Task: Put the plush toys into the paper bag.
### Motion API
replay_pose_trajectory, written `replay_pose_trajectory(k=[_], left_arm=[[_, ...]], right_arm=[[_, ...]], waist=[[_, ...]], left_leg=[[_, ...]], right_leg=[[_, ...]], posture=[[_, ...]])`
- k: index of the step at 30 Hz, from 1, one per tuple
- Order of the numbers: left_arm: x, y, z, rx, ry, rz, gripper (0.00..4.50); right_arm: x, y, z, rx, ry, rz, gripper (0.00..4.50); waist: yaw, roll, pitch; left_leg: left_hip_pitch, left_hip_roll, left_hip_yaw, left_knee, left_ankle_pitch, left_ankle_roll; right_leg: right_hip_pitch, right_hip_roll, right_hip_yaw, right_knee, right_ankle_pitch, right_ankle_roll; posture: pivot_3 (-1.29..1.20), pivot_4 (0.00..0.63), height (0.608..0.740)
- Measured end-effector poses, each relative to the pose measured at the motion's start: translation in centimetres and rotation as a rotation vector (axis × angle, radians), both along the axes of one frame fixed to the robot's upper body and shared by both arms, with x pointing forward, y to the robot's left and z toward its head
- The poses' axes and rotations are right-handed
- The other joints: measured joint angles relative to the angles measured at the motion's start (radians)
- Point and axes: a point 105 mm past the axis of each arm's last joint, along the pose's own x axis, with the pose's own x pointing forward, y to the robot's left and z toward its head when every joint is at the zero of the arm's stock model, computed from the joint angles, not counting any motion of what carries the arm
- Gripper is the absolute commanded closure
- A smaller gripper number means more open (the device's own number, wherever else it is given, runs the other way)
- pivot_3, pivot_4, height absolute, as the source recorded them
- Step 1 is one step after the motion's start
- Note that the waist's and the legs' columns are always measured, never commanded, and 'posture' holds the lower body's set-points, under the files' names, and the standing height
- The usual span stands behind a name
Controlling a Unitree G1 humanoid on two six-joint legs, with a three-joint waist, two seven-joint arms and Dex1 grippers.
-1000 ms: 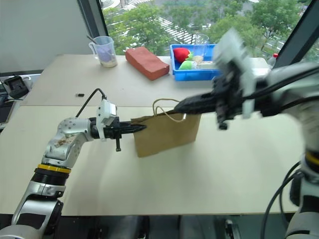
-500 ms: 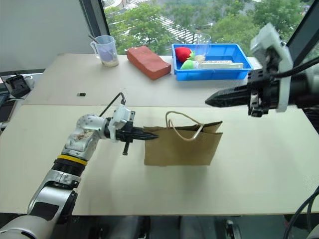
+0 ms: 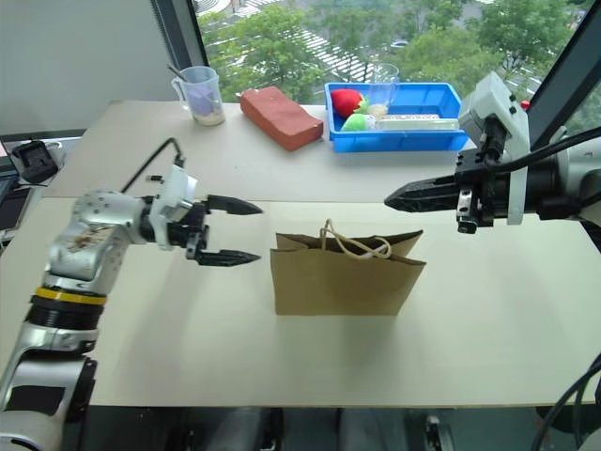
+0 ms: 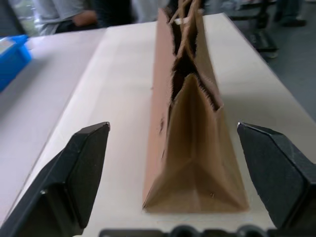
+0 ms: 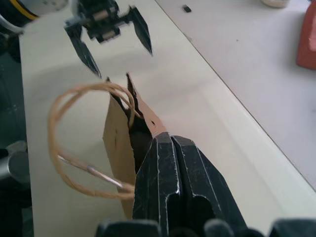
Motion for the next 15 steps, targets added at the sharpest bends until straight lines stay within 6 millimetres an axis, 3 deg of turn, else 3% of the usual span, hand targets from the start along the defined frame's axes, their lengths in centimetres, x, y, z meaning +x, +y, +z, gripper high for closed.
replay_pose_trajectory(k=[6, 10, 15], left_arm=[[0.5, 3.3, 2.7, 0.051, -0.054, 0.221, 0.0], [0.5, 3.8, 3.1, 0.057, -0.075, 0.258, 0.0], [0.5, 4.0, 2.8, 0.05, -0.06, 0.28, 0.0]], right_arm=[[0.1, -3.9, -1.3, -0.074, 0.022, -0.112, 1.51], [0.2, -6.1, -2.2, -0.105, 0.025, -0.171, 0.12], [0.4, -9.7, -5.0, -0.158, 0.06, -0.267, 0.05]], waist=[[-0.001, 0.0, 0.0], [-0.002, 0.0, 0.0], [-0.003, 0.0, 0.0]], left_leg=[[0.0, 0.0, 0.0, 0.0, 0.0, 0.0], [0.002, 0.0, 0.001, 0.0, 0.0, 0.0], [0.002, 0.0, 0.003, 0.001, 0.0, 0.0]], right_leg=[[0.0, 0.0, 0.0, 0.0, 0.0, 0.0], [0.001, 0.0, 0.0, -0.001, 0.0, 0.0], [0.002, 0.0, 0.001, -0.001, 0.0, 0.0]], posture=[[0.0, 0.15, 0.74], [0.0, 0.15, 0.74], [0.0, 0.15, 0.74]])
